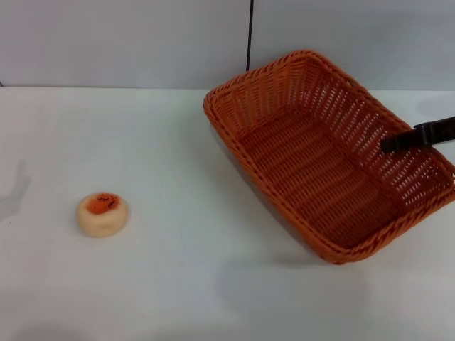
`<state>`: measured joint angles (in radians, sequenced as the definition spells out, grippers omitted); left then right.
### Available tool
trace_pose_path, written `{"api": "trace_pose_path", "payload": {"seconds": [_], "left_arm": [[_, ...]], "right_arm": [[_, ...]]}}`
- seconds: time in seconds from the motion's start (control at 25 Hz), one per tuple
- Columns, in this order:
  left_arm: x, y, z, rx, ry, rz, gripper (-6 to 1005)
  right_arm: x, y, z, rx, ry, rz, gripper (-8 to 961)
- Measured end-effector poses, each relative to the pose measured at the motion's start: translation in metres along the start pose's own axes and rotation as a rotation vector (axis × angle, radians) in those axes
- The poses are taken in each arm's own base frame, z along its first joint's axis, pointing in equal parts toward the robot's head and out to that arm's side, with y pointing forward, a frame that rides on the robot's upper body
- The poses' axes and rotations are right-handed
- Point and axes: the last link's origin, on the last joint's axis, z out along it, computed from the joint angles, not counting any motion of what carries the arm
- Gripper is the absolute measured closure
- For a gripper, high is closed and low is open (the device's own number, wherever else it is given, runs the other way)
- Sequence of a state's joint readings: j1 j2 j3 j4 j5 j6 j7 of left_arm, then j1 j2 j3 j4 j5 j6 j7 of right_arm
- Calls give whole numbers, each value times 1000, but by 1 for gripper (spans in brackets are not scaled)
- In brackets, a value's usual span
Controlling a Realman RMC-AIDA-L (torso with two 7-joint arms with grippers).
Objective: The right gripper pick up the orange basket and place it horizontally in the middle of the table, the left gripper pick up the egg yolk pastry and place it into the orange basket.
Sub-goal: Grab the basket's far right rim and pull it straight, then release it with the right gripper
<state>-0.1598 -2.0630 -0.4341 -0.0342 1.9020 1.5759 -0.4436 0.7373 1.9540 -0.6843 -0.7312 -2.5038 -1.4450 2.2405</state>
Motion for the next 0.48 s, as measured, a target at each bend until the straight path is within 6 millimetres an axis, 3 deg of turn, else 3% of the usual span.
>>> {"api": "trace_pose_path", "payload": {"seconds": [0.12, 0.32, 0.48], "left_arm": [[0, 0, -1, 1, -1, 0, 177], [0, -2, -4, 8, -4, 4, 179], [0, -3, -5, 10, -3, 5, 180]], "right_arm": [[-3, 1, -2, 9, 2, -23, 670], [-13, 15, -5, 4, 4, -207, 806], [-20, 29, -8, -24, 6, -374, 806]]}}
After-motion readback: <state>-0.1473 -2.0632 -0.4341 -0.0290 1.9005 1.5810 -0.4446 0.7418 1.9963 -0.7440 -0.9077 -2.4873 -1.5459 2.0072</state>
